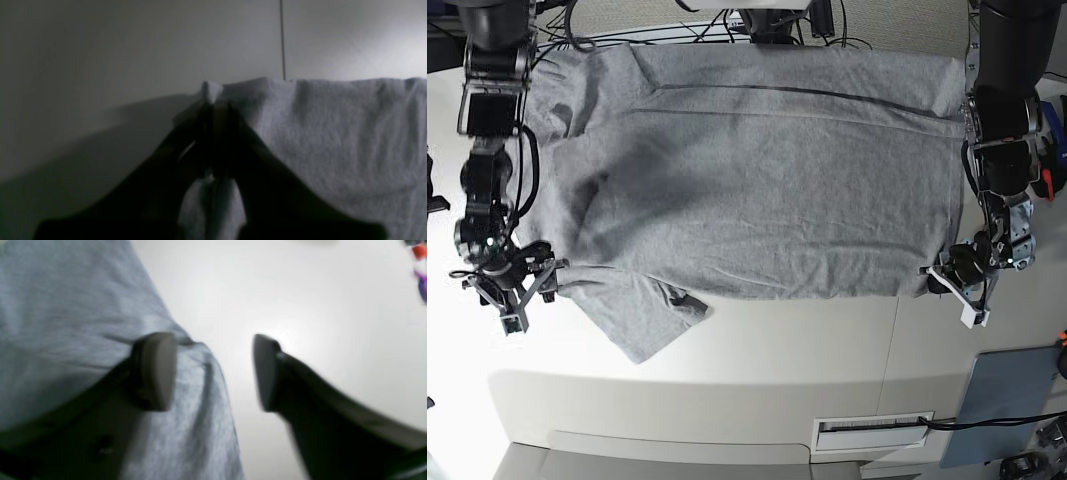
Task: Fold the T-shirt properly
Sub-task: 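Grasp the hem corners with the left and right grippers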
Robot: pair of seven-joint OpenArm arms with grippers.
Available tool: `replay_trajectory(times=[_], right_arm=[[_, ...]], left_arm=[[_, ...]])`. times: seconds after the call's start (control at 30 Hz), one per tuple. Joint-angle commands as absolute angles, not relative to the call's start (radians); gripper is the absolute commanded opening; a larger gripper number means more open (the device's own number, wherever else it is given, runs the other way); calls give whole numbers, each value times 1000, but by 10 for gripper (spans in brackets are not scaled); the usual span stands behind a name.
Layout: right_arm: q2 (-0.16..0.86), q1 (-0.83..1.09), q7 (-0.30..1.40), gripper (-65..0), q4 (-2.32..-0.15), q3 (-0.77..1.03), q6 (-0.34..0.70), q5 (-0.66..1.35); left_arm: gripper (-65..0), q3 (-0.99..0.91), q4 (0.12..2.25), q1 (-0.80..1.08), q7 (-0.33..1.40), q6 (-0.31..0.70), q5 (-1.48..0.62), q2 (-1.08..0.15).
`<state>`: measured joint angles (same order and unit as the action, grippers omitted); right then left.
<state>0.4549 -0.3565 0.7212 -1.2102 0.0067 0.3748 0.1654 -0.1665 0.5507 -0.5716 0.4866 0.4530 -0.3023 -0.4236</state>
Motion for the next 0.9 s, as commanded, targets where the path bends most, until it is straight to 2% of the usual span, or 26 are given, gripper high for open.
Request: replay_trajectory(times=[0.0,0.1,0.17,0.33,0.47,0.57,0.87], right_arm=[[471,-413,690,-263,-1185,12,398,177],[464,-493,691,-263,-1061,12,460,202],[457,-539,686,-264,-995,2,465,202],[457,-636,649,-264,-867,-149,532,126],[457,-686,573,-264,-772,-315,510,81],[448,-714,548,-264,-688,-397,430,65],[389,-726,508,-266,-564,-406,431,52]], left_arm=[[-650,-166,554,-588,505,447,-284,-432],[-650,-166,554,-588,501,447,-284,-432],[-650,-166,554,-588,500,446,-283,-432],[-650,-166,554,-587,500,446,-284,-432],[-650,-166,554,-587,500,446,-283,-432],[-650,-166,554,-588,500,446,-284,-432],[-650,-166,554,-587,500,446,-284,-432]])
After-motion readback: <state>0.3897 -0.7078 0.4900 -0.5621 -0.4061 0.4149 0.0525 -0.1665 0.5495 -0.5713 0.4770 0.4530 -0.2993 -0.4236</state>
